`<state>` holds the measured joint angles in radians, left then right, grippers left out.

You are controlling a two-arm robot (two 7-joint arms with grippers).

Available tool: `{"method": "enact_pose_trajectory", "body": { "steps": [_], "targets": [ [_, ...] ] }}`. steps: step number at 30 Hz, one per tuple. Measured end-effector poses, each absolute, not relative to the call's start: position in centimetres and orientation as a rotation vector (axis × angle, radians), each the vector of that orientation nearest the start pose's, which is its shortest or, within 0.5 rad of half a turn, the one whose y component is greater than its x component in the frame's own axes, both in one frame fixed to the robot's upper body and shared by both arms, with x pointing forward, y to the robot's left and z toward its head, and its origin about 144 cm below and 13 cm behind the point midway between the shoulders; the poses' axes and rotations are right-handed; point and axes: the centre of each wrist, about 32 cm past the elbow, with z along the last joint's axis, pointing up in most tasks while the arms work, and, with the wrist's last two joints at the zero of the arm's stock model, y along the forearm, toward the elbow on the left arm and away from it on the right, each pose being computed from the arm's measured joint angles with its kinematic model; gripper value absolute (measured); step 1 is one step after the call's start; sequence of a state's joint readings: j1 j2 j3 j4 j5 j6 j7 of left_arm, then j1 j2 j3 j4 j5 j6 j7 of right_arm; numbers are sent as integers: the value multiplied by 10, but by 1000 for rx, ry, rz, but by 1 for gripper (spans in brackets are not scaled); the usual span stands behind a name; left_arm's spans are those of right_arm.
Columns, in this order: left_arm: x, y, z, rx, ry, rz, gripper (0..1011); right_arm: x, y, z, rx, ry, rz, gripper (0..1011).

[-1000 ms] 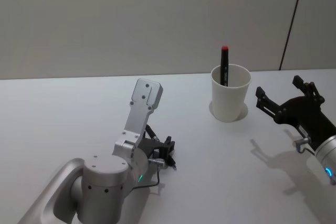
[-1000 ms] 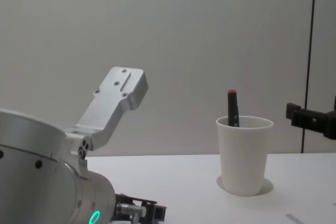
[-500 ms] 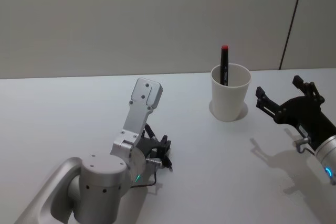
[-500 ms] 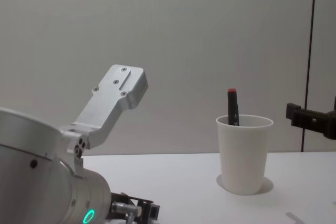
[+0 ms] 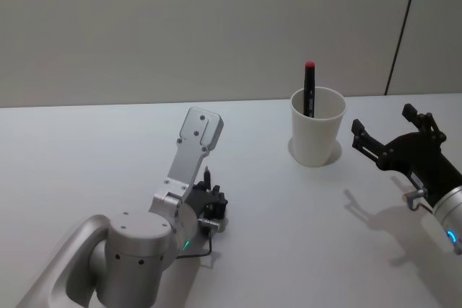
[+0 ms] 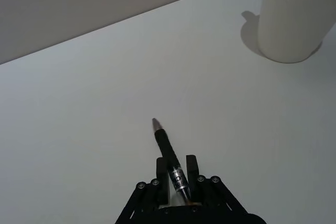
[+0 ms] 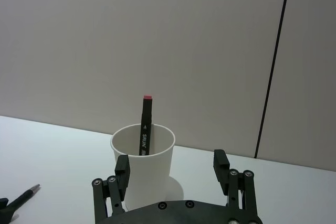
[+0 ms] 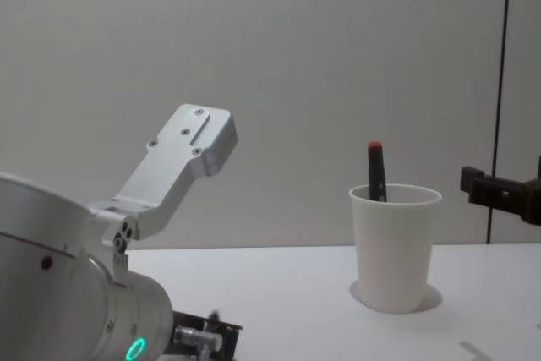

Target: Place the pen into the pen holder.

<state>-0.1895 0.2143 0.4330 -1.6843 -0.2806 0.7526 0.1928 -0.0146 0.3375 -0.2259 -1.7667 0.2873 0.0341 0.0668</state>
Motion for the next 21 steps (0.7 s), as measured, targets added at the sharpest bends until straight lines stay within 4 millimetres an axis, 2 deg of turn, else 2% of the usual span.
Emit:
{"method": "enact_pose_trajectory", "body": {
  "steps": [5,21],
  "targets": [
    [476,150,1209,532,280,1267,121,443,-237,1189,26,-75,-1229,1002],
    [476,151,1209,502,320,1253,121,443,-237,1189,26,-75,-1229,1002]
  ]
}}
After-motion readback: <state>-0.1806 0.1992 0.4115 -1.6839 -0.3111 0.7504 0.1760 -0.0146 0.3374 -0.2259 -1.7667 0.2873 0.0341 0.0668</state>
